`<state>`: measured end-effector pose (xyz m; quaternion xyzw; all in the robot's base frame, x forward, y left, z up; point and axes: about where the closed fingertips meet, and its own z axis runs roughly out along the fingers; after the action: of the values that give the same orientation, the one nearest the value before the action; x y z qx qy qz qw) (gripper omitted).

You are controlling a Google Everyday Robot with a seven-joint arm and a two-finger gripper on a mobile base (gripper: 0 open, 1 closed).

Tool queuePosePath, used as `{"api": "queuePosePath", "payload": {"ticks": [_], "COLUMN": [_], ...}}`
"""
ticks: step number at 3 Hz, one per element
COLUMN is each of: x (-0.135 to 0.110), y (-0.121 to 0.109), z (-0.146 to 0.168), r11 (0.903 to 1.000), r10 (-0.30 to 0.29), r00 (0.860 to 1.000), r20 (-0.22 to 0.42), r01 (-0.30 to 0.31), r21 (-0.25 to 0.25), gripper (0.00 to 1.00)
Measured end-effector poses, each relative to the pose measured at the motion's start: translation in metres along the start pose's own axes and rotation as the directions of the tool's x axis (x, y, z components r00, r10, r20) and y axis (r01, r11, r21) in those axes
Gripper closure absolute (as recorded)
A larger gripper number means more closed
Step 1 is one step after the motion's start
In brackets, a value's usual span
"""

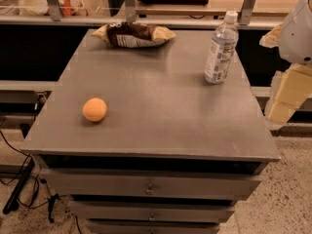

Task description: Move blue plastic bottle near orange

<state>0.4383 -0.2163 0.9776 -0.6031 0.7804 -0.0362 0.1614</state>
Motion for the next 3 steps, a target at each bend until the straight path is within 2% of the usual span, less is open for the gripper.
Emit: {"api": "queuePosePath", "payload": {"ticks": [1,2,3], "x": [0.0,0.003,0.013], "y": [0.0,-0.01,-0.036], "z": [0.0,0.014,0.037], "r11": [1.0,0.9998,0.9975], "r10": [0.0,0.017,0.07], "r00": [1.0,0.999,0.995], "r20": [0.0,0.032,0.072], "r01": [0.0,-0.017,-0.07], "r21": [0.0,-0.014,-0.012], "gripper": [0.0,0.0,0.0]}}
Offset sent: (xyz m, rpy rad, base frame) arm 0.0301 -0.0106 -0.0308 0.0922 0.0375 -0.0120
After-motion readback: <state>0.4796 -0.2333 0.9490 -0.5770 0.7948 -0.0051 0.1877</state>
